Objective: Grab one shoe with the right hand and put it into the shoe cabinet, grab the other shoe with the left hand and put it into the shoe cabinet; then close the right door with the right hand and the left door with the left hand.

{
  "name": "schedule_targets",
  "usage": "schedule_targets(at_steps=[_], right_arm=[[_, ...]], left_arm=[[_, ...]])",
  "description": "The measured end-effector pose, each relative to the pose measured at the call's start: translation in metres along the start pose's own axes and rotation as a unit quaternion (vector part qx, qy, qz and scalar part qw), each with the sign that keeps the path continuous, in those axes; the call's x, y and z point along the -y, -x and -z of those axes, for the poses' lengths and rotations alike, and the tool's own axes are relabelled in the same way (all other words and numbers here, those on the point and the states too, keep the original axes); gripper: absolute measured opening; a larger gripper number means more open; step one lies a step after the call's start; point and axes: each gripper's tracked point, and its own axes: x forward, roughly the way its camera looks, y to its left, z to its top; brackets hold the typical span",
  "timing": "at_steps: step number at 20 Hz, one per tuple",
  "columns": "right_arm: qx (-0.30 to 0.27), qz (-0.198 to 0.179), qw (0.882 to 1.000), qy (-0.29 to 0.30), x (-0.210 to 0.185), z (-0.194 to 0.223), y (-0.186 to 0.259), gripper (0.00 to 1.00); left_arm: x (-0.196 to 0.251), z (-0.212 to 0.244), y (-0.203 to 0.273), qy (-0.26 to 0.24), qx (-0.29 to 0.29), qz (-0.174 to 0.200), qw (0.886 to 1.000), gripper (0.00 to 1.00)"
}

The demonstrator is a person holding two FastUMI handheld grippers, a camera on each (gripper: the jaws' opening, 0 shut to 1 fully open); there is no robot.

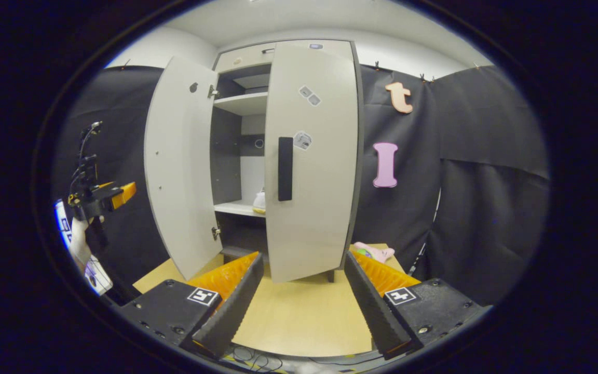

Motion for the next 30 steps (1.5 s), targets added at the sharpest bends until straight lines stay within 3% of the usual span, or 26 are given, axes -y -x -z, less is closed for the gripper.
schedule_targets(at_steps=[5,11,16,30], right_arm=[[-0.006,0.027,1.000,0.001,0.016,0.005,0.015,1.00],[-0.014,0.030,0.999,-0.006,0.023,0.013,0.018,1.00],[-0.015,0.017,1.000,-0.009,0.020,0.016,0.016,0.99],[-0.009,0.009,1.000,0.003,0.028,0.011,0.010,0.99]], left_arm=[[-0.005,0.007,-0.044,0.009,-0.014,-0.005,1.000,0.95],[0.003,0.004,-0.052,0.027,-0.008,0.009,1.000,0.94],[0.011,-0.002,-0.045,-0.013,-0.004,0.004,1.000,0.90],[0.102,-0.011,-0.026,0.006,0.006,0.080,0.997,0.87]])
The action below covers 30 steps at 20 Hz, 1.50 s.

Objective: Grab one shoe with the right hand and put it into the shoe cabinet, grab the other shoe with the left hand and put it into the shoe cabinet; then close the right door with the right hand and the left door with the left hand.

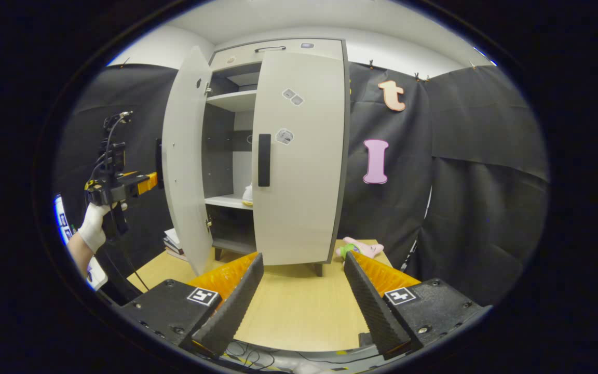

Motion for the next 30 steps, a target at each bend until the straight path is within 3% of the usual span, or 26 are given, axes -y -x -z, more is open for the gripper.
schedule_targets(at_steps=[6,9,12,21,23,30], right_arm=[[0.003,0.021,1.000,0.000,0.023,-0.001,0.005,1.00],[0.008,0.033,0.999,-0.009,0.034,-0.002,0.010,1.00],[0.007,0.038,0.999,-0.019,0.040,0.001,0.011,1.00],[0.009,0.029,0.999,-0.018,0.027,0.000,0.010,1.00],[0.012,0.025,1.000,-0.013,0.019,-0.003,0.009,1.00],[0.023,0.000,1.000,-0.008,-0.016,-0.009,0.013,1.00]], left_arm=[[0.058,-0.005,-0.013,0.006,0.001,0.045,0.999,0.87],[0.078,-0.010,-0.016,0.008,0.003,0.054,0.998,0.96],[0.095,-0.009,-0.008,0.004,0.001,0.073,0.997,0.96],[0.097,0.014,0.038,0.010,-0.043,0.081,0.996,1.00],[0.094,0.013,0.054,0.002,-0.044,0.086,0.995,0.96],[0.085,-0.001,0.116,0.006,-0.034,0.091,0.995,1.00]])
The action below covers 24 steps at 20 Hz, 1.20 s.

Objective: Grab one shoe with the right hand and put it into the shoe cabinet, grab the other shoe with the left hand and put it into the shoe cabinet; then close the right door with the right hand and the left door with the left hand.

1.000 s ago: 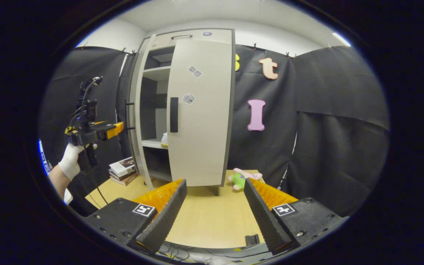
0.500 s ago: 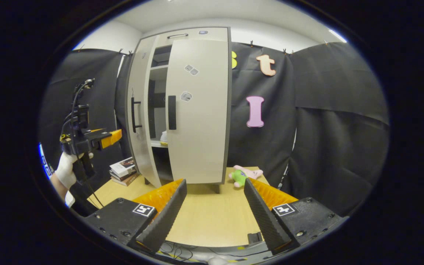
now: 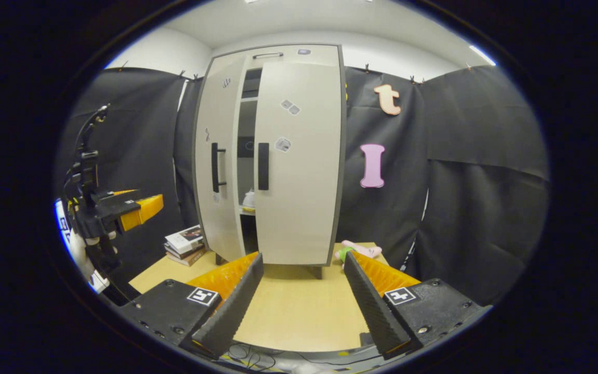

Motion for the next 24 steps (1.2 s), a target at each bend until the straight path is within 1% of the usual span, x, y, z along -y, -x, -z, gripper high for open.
schedule_targets(at_steps=[1,2,3,4,5,6,7,9,10,11,13,17,18,19,20,21,22,24], right_arm=[[0.004,-0.002,1.000,0.000,-0.005,-0.002,0.001,1.00],[0.009,-0.004,1.000,0.001,-0.008,-0.004,0.002,1.00],[0.017,-0.004,1.000,0.001,-0.011,-0.008,0.003,1.00],[0.023,-0.002,1.000,0.000,-0.014,-0.011,0.005,1.00],[0.028,-0.002,1.000,0.000,-0.016,-0.012,0.007,1.00],[0.031,-0.003,1.000,0.000,-0.019,-0.013,0.007,1.00],[0.034,-0.006,0.999,-0.001,-0.022,-0.013,0.007,1.00],[0.045,0.000,0.999,-0.006,-0.022,-0.016,0.010,1.00],[0.048,0.002,0.999,-0.011,-0.021,-0.017,0.012,0.99],[0.050,0.003,0.999,-0.014,-0.023,-0.017,0.010,1.00],[0.052,-0.001,0.998,-0.019,-0.025,-0.016,0.008,1.00],[0.045,-0.008,0.999,-0.027,-0.028,-0.012,0.002,1.00],[0.045,-0.008,0.999,-0.027,-0.028,-0.013,0.001,1.00],[0.046,-0.009,0.999,-0.026,-0.026,-0.014,0.000,1.00],[0.046,-0.009,0.999,-0.024,-0.026,-0.016,-0.001,1.00],[0.046,-0.008,0.999,-0.021,-0.024,-0.017,0.000,1.00],[0.049,-0.006,0.999,-0.020,-0.022,-0.019,-0.001,1.00],[0.054,0.001,0.998,-0.020,-0.017,-0.021,-0.001,1.00]], left_arm=[[-0.001,0.003,0.009,0.001,-0.006,-0.003,1.000,0.96],[-0.001,0.005,0.019,0.002,-0.011,-0.003,1.000,0.96],[-0.002,0.005,0.027,0.002,-0.011,-0.005,1.000,1.00],[-0.005,0.006,0.034,0.002,-0.012,-0.008,1.000,0.96],[-0.009,0.009,0.040,0.001,-0.014,-0.012,1.000,0.96],[-0.012,0.010,0.047,0.003,-0.016,-0.016,1.000,1.00],[-0.014,0.012,0.055,0.006,-0.020,-0.017,1.000,1.00],[-0.018,0.015,0.068,0.013,-0.025,-0.021,0.999,1.00],[-0.018,0.015,0.072,0.016,-0.026,-0.022,0.999,0.96],[-0.020,0.013,0.075,0.015,-0.024,-0.025,0.999,0.96],[-0.024,0.014,0.079,0.009,-0.026,-0.036,0.999,0.96],[-0.020,0.011,0.082,0.007,-0.025,-0.035,0.999,0.96],[-0.019,0.010,0.081,0.006,-0.024,-0.034,0.999,1.00],[-0.017,0.008,0.080,0.006,-0.022,-0.033,0.999,0.96],[-0.015,0.006,0.078,0.006,-0.021,-0.033,0.999,0.96],[-0.013,0.006,0.076,0.007,-0.021,-0.031,0.999,1.00],[-0.009,0.005,0.074,0.010,-0.021,-0.029,0.999,0.96],[-0.006,0.002,0.071,0.012,-0.018,-0.024,0.999,0.96]])
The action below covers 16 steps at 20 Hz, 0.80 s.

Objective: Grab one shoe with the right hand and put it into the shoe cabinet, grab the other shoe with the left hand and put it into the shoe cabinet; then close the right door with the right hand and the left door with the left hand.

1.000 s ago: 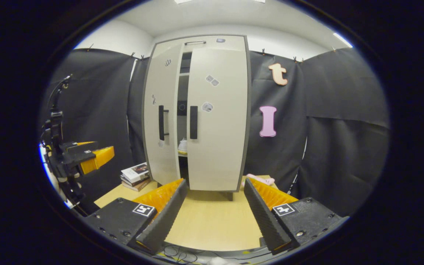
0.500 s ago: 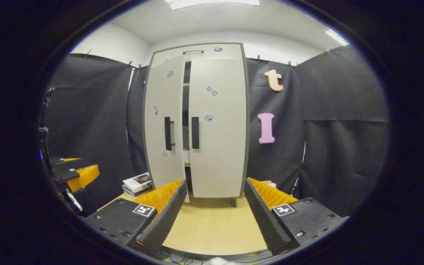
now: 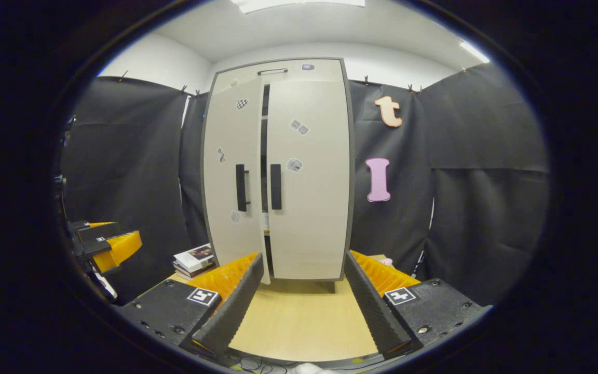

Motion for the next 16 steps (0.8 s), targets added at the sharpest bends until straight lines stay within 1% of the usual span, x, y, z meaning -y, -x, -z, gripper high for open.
schedule_targets(at_steps=[3,4,9,16], right_arm=[[0.002,0.006,1.000,-0.010,0.0040,-0.0022,-0.0022,1.00],[0.002,0.007,1.000,-0.012,0.0053,-0.0032,-0.0028,0.99],[-0.003,0.012,1.000,-0.009,0.0113,-0.0015,-0.0046,1.00],[-0.003,0.001,1.000,-0.009,0.0088,-0.0045,-0.0085,1.00]], left_arm=[[0.0022,-0.0017,-0.0047,-0.003,0.000,0.004,1.000,0.96],[0.0032,-0.0032,-0.0059,-0.003,0.001,0.005,1.000,0.96],[0.0031,-0.0045,-0.0078,-0.001,0.002,0.005,1.000,0.96],[-0.0036,-0.0058,-0.0075,-0.008,0.001,-0.005,1.000,0.96]])
